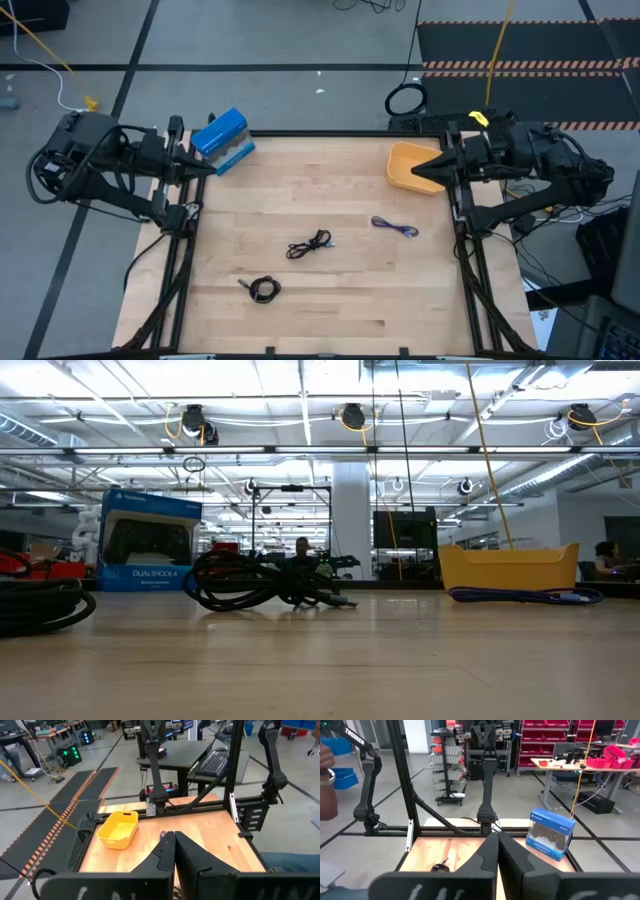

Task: Pick and place USB-C Cables
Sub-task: Put the purple charger cable into the yellow bin

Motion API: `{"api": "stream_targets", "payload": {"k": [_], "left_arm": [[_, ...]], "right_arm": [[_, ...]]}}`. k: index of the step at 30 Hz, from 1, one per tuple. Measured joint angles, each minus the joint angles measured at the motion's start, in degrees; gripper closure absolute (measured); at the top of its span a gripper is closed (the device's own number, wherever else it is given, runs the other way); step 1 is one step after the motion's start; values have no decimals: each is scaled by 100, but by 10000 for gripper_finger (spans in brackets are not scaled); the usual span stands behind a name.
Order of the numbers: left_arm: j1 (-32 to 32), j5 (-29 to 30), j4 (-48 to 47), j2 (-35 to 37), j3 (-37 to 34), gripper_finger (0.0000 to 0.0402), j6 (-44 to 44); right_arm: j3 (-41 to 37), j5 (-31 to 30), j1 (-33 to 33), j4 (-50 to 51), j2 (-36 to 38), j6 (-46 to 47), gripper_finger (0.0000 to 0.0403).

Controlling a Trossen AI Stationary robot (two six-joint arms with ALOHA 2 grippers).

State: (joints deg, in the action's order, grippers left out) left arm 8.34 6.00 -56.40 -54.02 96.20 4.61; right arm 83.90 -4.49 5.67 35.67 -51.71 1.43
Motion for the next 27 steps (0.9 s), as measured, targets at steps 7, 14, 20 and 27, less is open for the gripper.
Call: {"api": "stream_targets", "payload": {"k": [7,14,20,27], "left_arm": [[0,0,26,-64,0,394,88],[0,2,25,-137,0,394,110],[0,2,61,-404,0,394,113],[0,2,44,-912,-6,394,107]], "right_arm": [[0,-16,0,37,-284,39,403],[25,4,-8,139,-717,699,403],[721,9,-44,1043,-1191,1098,403],[1279,9,-44,1758,-1684,1340,403]]}}
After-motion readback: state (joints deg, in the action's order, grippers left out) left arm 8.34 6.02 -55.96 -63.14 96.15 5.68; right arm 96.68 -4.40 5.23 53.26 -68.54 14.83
